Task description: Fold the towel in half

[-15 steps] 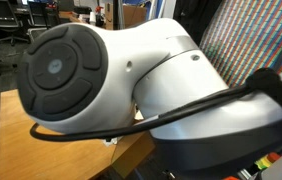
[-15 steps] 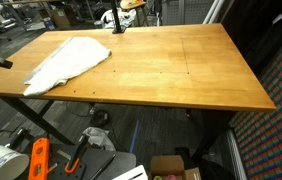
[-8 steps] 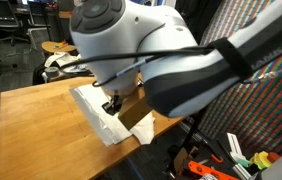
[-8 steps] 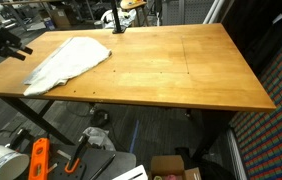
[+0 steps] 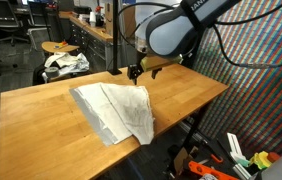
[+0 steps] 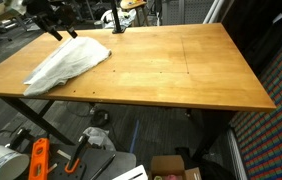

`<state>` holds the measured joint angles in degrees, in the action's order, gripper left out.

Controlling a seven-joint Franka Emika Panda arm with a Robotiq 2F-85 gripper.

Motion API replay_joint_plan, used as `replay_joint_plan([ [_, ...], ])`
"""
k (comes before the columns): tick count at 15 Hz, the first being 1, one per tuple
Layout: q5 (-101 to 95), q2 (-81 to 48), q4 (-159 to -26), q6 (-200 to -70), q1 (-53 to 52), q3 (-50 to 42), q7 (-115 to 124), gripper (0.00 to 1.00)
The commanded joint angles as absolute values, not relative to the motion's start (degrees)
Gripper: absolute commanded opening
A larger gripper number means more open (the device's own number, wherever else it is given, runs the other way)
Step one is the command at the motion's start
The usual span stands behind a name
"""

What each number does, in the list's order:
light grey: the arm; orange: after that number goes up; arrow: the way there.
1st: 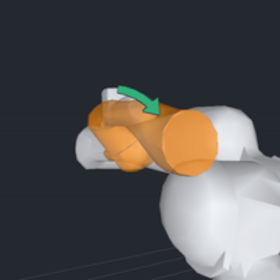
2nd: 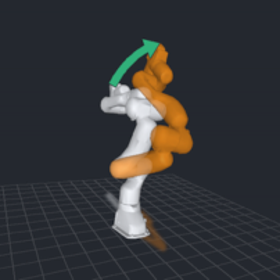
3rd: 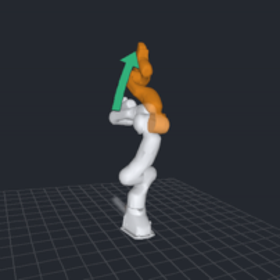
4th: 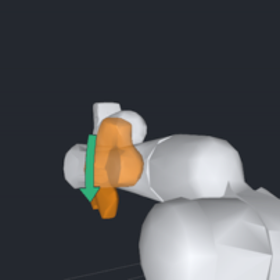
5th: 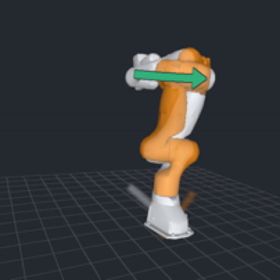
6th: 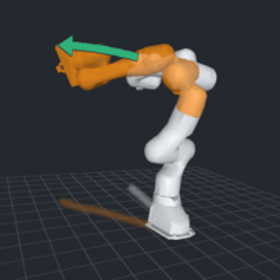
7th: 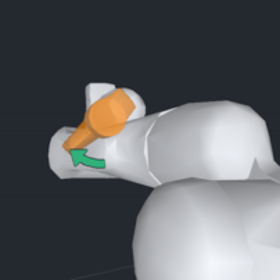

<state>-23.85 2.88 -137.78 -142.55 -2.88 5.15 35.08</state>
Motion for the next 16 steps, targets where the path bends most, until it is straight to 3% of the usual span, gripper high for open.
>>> replay_joint_plan([
  [1, -13.2, -4.7, -129.3, -141.7, -1.3, 2.7, 28.2, 1.0],
  [9, 0.7, -19.4, -114.5, -136.9, -0.7, 0.4, 22.9, 1.0],
  [16, 1.8, -27.2, -106.5, -132.4, 0.1, -2.1, 20.4, 1.0],
])
